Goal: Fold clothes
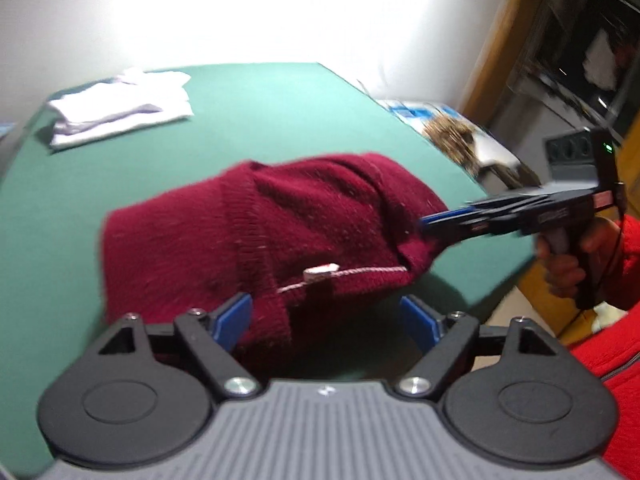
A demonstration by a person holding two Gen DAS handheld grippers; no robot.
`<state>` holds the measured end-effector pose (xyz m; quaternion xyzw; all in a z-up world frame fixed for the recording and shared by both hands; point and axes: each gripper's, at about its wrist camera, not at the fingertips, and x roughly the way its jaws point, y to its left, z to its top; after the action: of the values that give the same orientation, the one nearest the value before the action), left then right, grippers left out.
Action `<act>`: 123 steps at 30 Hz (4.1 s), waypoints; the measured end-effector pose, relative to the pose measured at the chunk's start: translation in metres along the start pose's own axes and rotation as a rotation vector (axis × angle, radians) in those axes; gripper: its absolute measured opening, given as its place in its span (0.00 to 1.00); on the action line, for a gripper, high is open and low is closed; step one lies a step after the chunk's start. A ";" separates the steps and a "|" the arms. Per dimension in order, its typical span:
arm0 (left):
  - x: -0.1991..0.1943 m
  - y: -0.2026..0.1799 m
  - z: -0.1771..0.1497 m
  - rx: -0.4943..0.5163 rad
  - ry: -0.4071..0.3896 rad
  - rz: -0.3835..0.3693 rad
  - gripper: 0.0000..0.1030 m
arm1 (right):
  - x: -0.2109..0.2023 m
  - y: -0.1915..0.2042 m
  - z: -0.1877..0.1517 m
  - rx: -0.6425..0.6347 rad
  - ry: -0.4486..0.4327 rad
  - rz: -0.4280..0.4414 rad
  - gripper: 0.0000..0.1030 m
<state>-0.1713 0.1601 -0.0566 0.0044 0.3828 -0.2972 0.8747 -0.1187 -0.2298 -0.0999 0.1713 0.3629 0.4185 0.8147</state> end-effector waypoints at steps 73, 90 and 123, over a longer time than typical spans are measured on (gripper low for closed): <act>0.185 0.386 0.212 -0.256 -0.120 0.054 0.79 | 0.215 -0.090 0.262 0.296 -0.298 -0.090 0.81; 0.182 0.357 0.202 -0.233 -0.135 0.025 0.82 | 0.205 -0.092 0.245 0.307 -0.276 -0.116 0.52; 0.183 0.292 0.194 0.119 -0.331 0.213 0.88 | 0.226 -0.043 0.245 -0.231 -0.338 -0.551 0.42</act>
<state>0.2085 0.2600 -0.1066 0.0476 0.2130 -0.2217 0.9504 0.1730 -0.0668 -0.0602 0.0405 0.2058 0.1868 0.9598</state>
